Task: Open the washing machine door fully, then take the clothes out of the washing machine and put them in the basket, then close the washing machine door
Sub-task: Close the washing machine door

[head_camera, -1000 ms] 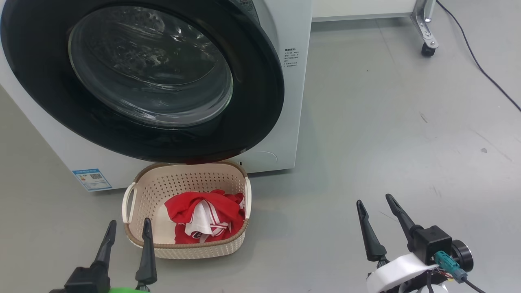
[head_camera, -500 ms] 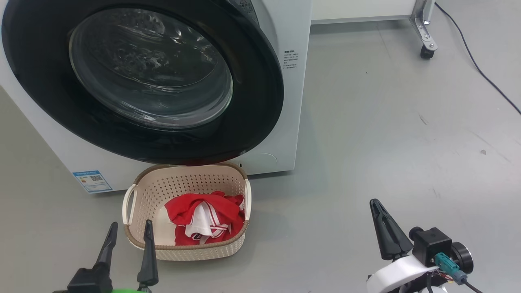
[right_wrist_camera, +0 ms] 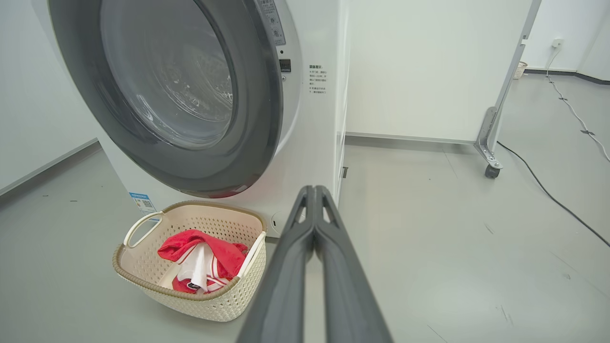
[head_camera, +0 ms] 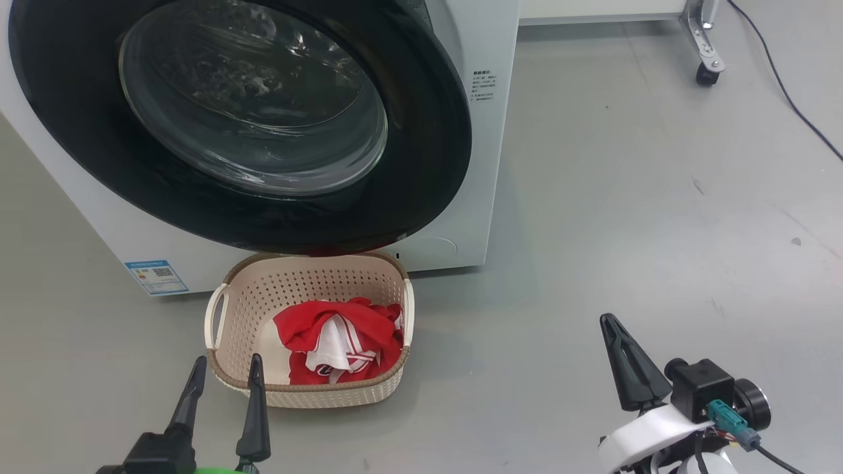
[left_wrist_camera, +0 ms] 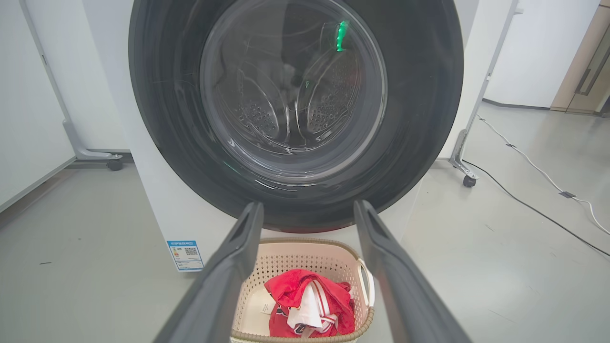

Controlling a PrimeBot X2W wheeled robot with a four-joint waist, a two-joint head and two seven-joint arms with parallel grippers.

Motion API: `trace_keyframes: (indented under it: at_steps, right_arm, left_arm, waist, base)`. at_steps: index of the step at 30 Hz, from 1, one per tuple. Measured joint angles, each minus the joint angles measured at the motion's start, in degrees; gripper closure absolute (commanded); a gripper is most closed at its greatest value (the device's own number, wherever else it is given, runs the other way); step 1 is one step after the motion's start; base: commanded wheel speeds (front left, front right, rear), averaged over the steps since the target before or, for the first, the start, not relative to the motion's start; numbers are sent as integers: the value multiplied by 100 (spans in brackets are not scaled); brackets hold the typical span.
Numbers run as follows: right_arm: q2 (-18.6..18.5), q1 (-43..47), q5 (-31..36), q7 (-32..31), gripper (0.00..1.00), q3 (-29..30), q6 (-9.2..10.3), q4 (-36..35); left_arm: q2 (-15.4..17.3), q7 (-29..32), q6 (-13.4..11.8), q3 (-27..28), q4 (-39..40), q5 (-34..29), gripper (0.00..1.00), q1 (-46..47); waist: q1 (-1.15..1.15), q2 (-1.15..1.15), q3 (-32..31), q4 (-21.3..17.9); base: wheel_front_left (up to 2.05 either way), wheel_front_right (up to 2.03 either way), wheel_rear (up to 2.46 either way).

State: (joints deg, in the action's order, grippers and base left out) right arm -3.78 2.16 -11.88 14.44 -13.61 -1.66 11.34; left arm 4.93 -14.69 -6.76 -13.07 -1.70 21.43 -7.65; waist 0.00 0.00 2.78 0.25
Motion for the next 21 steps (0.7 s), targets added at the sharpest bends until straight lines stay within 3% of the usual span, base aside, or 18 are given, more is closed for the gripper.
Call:
trace_keyframes:
  at_steps: [21]
  right_arm:
    - [-480, -1769, 198, -64, 100, -112, -379, -93]
  left_arm:
    - [-154, 0, 10, -396, 170, -145, 0, 559]
  waist:
    - [0, 0, 840, 752]
  base:
    - [0, 0, 0]
